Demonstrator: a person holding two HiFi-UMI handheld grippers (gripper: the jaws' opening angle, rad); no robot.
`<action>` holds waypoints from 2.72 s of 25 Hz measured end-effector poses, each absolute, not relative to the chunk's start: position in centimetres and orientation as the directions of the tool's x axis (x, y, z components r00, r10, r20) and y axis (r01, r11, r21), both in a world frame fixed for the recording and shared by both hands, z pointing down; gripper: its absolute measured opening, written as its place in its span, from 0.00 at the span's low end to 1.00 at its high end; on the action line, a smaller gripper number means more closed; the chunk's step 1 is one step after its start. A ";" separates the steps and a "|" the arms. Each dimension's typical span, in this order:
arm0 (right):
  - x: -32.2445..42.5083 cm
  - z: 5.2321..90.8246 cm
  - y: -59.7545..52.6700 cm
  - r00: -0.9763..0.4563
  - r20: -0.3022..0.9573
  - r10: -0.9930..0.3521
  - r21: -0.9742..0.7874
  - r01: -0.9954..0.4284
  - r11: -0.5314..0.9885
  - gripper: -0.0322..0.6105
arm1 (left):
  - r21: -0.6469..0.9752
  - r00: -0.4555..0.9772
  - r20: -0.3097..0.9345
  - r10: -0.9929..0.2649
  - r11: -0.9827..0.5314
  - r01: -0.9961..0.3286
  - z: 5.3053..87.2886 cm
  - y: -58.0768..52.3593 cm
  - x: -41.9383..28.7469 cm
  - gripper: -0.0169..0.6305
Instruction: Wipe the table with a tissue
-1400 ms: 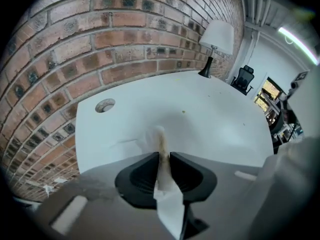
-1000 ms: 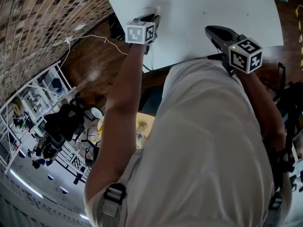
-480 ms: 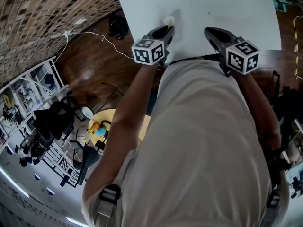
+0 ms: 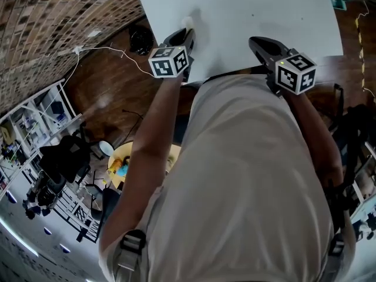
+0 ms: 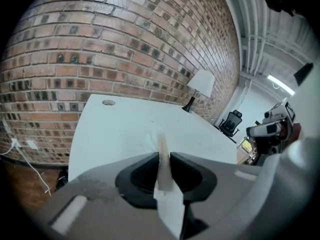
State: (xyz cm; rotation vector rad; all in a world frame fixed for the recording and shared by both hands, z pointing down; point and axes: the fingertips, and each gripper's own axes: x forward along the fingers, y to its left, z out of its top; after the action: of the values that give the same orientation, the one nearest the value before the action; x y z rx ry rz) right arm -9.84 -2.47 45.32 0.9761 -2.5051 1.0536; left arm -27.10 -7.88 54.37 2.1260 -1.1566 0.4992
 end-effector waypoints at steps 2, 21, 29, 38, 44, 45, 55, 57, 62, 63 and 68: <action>-9.3 45.4 -2.9 -0.742 0.456 -0.492 -0.547 -0.669 0.503 0.06 | 0.344 0.522 0.623 -0.583 -0.395 -0.852 55.2 -8.5 -26.9 0.14; 2.2 45.2 -7.2 -0.727 0.455 -0.515 -0.593 -0.678 0.434 0.06 | 0.153 0.309 0.764 -0.566 -0.306 -0.940 58.2 -16.8 -21.2 0.14; 5.1 45.4 -8.1 -0.742 0.443 -0.503 -0.613 -0.660 0.434 0.06 | 0.185 0.346 0.777 -0.527 -0.334 -0.924 58.2 -16.1 -16.0 0.14; 6.1 46.1 -9.5 -0.780 0.415 -0.469 -0.643 -0.616 0.455 0.06 | 0.214 0.411 0.768 -0.491 -0.408 -0.887 59.0 -12.7 -8.8 0.14; 7.4 46.3 -10.2 -0.799 0.405 -0.445 -0.660 -0.592 0.462 0.06 | 0.181 0.364 0.792 -0.489 -0.382 -0.906 59.7 -12.1 -7.5 0.14; 7.6 46.4 -10.4 -0.801 0.404 -0.442 -0.666 -0.589 0.459 0.06 | 0.174 0.358 0.797 -0.486 -0.382 -0.907 59.7 -12.1 -7.5 0.14; 10.2 47.1 -11.9 -0.827 0.386 -0.408 -0.688 -0.553 0.470 0.06 | 0.168 0.342 0.797 -0.498 -0.362 -0.917 59.7 -12.2 -5.2 0.14; 10.7 47.2 -12.1 -0.833 0.383 -0.399 -0.689 -0.546 0.476 0.06 | 0.170 0.343 0.797 -0.496 -0.360 -0.917 59.9 -12.2 -4.5 0.14; 11.9 47.2 -12.4 -0.843 0.380 -0.382 -0.694 -0.533 0.484 0.06 | 0.179 0.339 0.800 -0.494 -0.343 -0.922 59.8 -12.2 -3.2 0.14; 12.1 47.3 -12.4 -0.844 0.380 -0.377 -0.695 -0.530 0.486 0.06 | 0.181 0.342 0.802 -0.490 -0.346 -0.921 59.8 -12.1 -2.8 0.14; 13.4 47.4 -12.6 -0.850 0.385 -0.361 -0.694 -0.524 0.494 0.06 | 0.217 0.402 0.790 -0.463 -0.402 -0.890 59.6 -11.8 1.3 0.14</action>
State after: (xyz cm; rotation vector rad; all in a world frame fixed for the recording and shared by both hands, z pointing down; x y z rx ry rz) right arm 13.43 -12.62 47.38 0.7640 -2.5479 1.2822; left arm 1.30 -11.79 59.63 2.0199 -1.1495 0.8552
